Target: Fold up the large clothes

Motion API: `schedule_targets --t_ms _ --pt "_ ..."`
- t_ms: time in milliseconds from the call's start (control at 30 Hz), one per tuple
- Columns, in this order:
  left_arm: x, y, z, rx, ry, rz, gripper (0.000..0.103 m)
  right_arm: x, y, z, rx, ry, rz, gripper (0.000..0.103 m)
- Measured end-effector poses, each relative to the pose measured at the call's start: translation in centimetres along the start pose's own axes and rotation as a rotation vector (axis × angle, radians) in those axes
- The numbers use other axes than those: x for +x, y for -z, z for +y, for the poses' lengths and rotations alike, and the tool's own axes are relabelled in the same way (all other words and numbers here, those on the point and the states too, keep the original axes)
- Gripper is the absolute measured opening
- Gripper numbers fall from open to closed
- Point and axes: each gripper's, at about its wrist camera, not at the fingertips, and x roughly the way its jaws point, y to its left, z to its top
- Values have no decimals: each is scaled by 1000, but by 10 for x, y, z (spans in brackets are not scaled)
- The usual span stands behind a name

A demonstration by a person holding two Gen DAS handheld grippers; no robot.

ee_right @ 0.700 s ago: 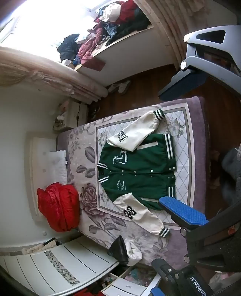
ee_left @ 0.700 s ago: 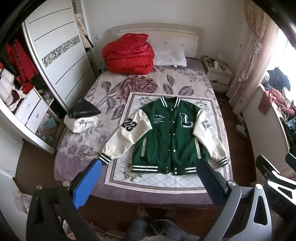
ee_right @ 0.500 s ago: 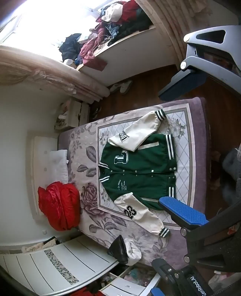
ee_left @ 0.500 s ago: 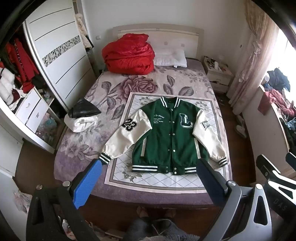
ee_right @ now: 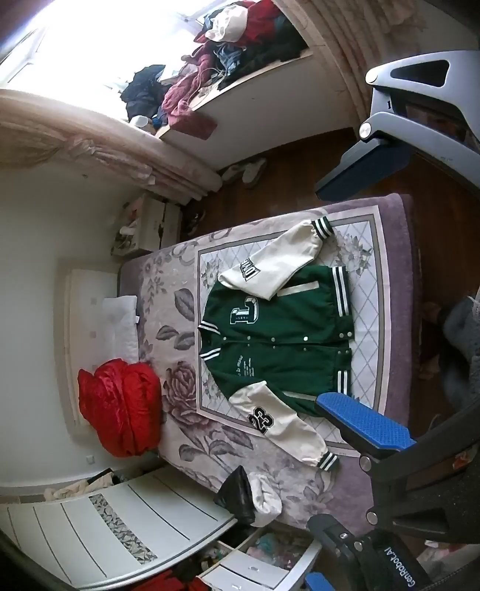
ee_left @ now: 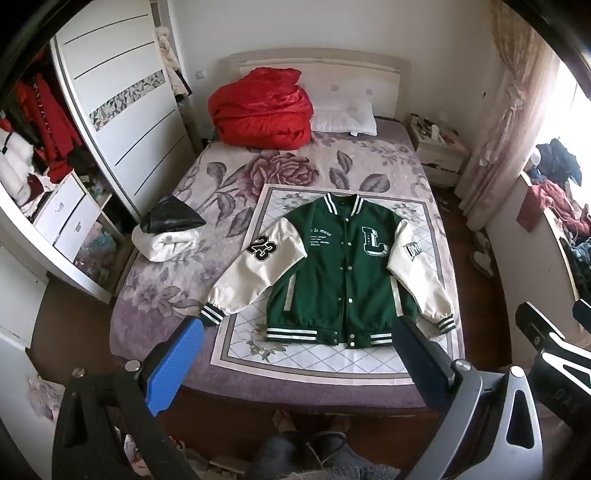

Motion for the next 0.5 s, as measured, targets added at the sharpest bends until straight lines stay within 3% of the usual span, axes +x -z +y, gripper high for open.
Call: schedule_targets --t_ms 500 --pt "-7 -3 9 -2 5 -4 103 -3 -16 9 -22 2 -2 103"
